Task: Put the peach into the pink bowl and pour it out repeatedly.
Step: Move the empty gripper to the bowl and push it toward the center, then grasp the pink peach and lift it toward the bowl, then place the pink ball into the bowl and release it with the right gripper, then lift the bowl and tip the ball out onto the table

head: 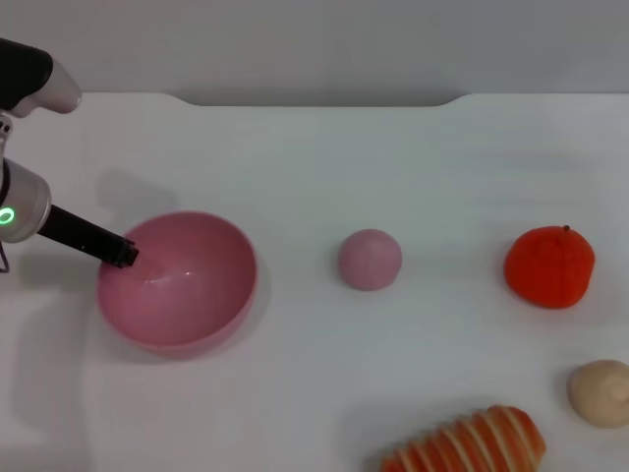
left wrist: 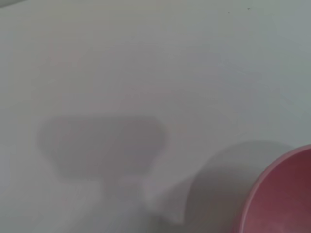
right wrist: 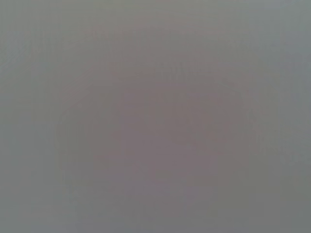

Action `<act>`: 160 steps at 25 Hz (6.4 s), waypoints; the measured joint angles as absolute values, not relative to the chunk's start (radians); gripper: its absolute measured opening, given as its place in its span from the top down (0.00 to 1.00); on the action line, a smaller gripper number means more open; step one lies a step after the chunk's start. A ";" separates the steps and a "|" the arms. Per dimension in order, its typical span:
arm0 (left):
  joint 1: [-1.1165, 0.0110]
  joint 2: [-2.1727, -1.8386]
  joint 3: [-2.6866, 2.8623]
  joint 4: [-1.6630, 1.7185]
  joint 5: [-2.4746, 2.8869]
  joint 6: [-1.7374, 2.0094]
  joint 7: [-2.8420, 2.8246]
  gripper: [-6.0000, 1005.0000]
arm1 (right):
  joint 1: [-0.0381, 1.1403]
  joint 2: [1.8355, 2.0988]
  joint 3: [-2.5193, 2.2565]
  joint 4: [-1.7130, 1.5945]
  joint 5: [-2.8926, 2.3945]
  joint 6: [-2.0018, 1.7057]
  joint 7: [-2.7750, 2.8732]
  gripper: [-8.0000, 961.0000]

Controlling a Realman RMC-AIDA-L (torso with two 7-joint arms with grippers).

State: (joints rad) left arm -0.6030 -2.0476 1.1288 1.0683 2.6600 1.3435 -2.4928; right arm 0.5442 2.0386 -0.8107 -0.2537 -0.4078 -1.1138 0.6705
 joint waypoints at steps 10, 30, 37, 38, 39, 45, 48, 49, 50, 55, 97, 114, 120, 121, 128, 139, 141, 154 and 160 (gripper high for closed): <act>-0.593 -2.046 1.127 1.071 2.660 1.333 -2.469 0.95 | 0.579 1.867 -0.834 -0.736 -1.326 -1.658 1.808 0.50; -0.674 -2.049 0.971 1.239 2.649 1.490 -2.474 0.96 | 0.943 2.070 -1.120 -0.703 -2.447 -1.204 2.104 0.50; -0.679 -2.052 0.974 1.252 2.593 1.498 -2.480 0.96 | 0.960 2.075 -1.130 -0.637 -2.434 -1.166 2.129 0.51; -0.679 -2.052 0.974 1.252 2.593 1.498 -2.480 0.96 | 0.960 2.076 -1.131 -0.627 -2.426 -1.163 2.128 0.52; -0.679 -2.053 0.975 1.252 2.588 1.497 -2.481 0.96 | 0.960 2.076 -1.134 -0.619 -2.423 -1.161 2.128 0.52; -0.680 -2.054 0.976 1.243 2.567 1.492 -2.475 0.95 | 0.980 2.079 -1.167 -0.533 -2.409 -1.110 2.129 0.55; -0.680 -2.054 0.977 1.240 2.562 1.491 -2.473 0.95 | 0.995 2.080 -1.173 -0.488 -2.395 -1.075 2.125 0.56; -0.680 -2.054 0.977 1.240 2.562 1.491 -2.473 0.95 | 0.996 2.081 -1.175 -0.480 -2.392 -1.063 2.125 0.56; -0.680 -2.054 0.978 1.239 2.560 1.488 -2.472 0.96 | 0.997 2.082 -1.179 -0.473 -2.387 -1.049 2.125 0.57; -0.677 -2.054 0.985 1.239 2.559 1.482 -2.471 0.96 | 0.990 2.084 -1.210 -0.471 -2.347 -1.001 2.124 0.59; -0.679 -2.053 0.988 1.188 2.559 1.475 -2.457 0.96 | 0.762 2.076 -1.578 -1.221 -1.943 -0.990 2.114 0.94; -0.679 -2.053 0.988 1.187 2.559 1.463 -2.452 0.96 | 0.743 2.078 -1.579 -1.190 -1.938 -0.928 2.097 0.51; -0.661 -2.056 0.991 1.198 2.528 1.349 -2.411 0.95 | 0.577 2.077 -1.526 -1.214 -1.727 -0.735 1.932 0.39; -0.643 -2.057 1.002 1.199 2.474 1.287 -2.369 0.95 | 0.530 2.078 -1.512 -1.208 -1.602 -0.699 1.828 0.37; -0.529 -2.058 1.166 1.209 2.188 0.931 -2.162 0.96 | 0.358 2.074 -1.473 -0.940 -0.597 -0.922 0.919 0.34; -0.342 -2.059 1.837 1.205 2.051 0.038 -1.782 0.96 | 0.347 2.076 -1.334 -0.663 -0.187 -1.243 0.631 0.34; -0.323 -2.058 1.928 1.193 2.051 -0.107 -1.752 0.96 | 0.351 2.074 -1.311 -0.658 -0.192 -1.245 0.637 0.34; -0.286 -2.058 2.299 1.108 2.089 -0.652 -1.728 0.96 | 0.438 2.067 -1.242 -0.624 -0.226 -1.205 0.649 0.34; -0.272 -2.059 2.312 1.114 2.104 -0.666 -1.729 0.96 | 0.450 2.067 -1.238 -0.602 -0.230 -1.206 0.627 0.34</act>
